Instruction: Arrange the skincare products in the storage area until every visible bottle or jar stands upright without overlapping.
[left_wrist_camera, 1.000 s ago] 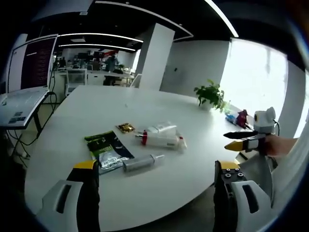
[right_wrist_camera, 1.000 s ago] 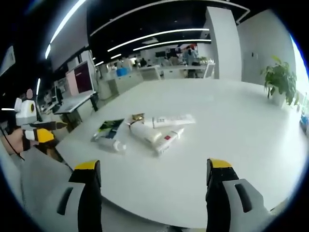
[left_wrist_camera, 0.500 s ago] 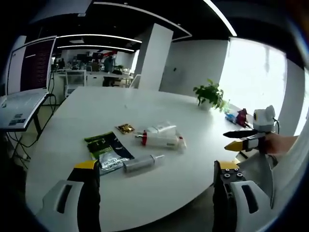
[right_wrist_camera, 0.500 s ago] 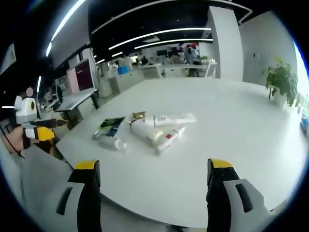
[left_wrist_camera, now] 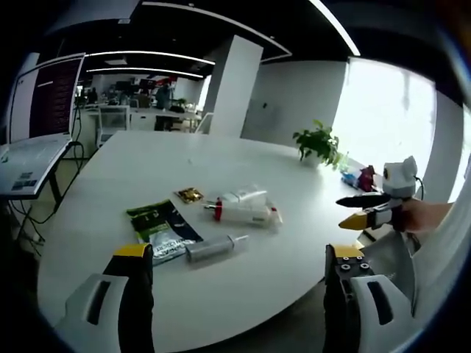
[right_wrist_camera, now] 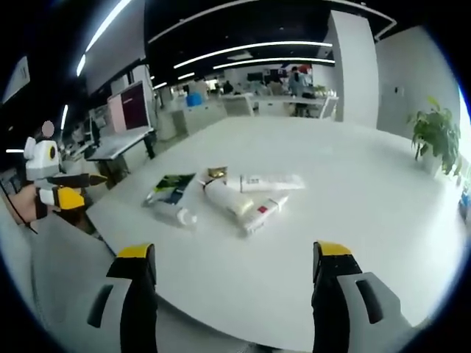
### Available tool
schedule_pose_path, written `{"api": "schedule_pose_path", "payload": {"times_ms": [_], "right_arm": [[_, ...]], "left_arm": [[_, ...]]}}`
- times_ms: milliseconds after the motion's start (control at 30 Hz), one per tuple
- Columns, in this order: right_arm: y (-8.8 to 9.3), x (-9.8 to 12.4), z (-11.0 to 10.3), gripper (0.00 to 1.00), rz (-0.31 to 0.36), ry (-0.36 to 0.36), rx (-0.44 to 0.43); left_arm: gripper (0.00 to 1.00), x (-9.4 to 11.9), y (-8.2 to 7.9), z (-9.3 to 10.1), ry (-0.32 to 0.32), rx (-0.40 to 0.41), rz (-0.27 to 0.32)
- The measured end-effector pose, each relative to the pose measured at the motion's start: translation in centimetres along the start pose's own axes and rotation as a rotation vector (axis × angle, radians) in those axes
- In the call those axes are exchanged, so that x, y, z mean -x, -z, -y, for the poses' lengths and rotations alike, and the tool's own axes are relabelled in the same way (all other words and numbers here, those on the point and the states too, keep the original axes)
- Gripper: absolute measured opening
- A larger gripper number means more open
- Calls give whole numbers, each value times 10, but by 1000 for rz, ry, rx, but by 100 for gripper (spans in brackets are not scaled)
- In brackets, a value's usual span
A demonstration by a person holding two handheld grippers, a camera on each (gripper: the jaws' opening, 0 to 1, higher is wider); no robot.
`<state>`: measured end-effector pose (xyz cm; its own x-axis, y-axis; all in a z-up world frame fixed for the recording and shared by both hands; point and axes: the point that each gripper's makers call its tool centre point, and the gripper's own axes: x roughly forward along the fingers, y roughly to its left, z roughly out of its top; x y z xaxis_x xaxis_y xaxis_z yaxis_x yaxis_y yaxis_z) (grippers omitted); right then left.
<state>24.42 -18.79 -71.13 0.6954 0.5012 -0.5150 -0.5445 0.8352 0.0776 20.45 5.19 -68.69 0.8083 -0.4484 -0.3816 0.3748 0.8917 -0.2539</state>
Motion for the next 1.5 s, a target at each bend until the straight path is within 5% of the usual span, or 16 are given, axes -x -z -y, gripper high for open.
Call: {"api": "schedule_pose_path", "payload": {"times_ms": [1500], "right_arm": [[-42, -58, 4, 74, -111, -91, 192]], "left_arm": [[87, 1, 2, -7, -37, 24, -11]]}}
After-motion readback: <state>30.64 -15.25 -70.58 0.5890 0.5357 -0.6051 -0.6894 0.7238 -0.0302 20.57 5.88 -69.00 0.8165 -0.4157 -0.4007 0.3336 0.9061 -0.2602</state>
